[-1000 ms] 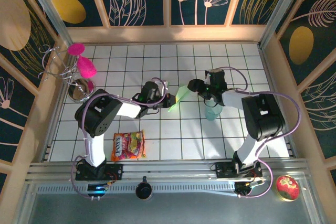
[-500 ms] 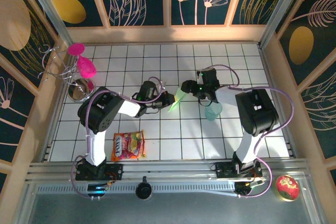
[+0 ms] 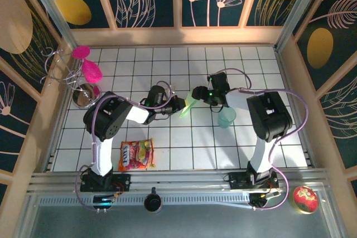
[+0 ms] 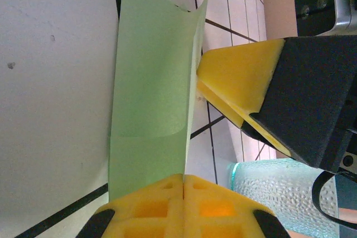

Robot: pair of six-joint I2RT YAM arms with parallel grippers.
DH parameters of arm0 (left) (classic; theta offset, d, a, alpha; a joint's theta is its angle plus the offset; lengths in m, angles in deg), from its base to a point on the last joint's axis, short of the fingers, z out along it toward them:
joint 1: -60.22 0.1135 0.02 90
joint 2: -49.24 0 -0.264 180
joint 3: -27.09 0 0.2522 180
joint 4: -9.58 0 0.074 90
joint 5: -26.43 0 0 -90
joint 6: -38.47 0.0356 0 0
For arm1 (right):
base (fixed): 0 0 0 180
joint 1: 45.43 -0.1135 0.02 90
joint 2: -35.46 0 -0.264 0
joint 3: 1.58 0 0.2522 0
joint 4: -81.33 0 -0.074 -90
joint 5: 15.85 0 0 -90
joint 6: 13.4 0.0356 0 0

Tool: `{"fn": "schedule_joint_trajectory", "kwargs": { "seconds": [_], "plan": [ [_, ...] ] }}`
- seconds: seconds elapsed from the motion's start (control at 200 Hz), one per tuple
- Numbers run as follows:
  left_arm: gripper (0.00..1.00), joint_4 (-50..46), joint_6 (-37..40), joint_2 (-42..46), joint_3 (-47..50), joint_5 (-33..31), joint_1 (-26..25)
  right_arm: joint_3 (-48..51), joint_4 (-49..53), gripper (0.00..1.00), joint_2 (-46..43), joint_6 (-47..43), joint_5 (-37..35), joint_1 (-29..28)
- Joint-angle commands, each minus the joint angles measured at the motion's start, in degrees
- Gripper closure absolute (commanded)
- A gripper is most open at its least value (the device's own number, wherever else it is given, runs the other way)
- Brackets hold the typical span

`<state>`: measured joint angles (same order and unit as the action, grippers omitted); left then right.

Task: Fold a paper plane with a square sheet of paper (pick it up from the middle)
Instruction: Fold the wing for the fifth time at the center of the table.

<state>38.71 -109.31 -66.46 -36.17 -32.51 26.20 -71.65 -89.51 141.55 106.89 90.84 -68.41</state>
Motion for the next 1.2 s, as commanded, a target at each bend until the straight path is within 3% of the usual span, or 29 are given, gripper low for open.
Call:
{"fn": "schedule_joint_trajectory", "kwargs": {
  "seconds": [0.0, 0.541, 1.196],
  "plan": [
    [1.0, 0.43, -0.02, -1.15, -0.77, 0.79, 0.36, -1.9, 1.86, 0.33, 3.38, -0.85, -1.92, -0.86],
    [0.92, -2.72, 2.01, -1.7, -1.4, -0.16, 0.43, -8.17, 9.74, 0.33, 9.47, 1.09, -7.09, -2.97],
    [0.61, -9.83, 5.73, 5.87, -0.57, -2.95, 0.38, -10.22, 12.8, 0.34, 11.28, 1.71, -8.87, -3.86]
  ]
}}
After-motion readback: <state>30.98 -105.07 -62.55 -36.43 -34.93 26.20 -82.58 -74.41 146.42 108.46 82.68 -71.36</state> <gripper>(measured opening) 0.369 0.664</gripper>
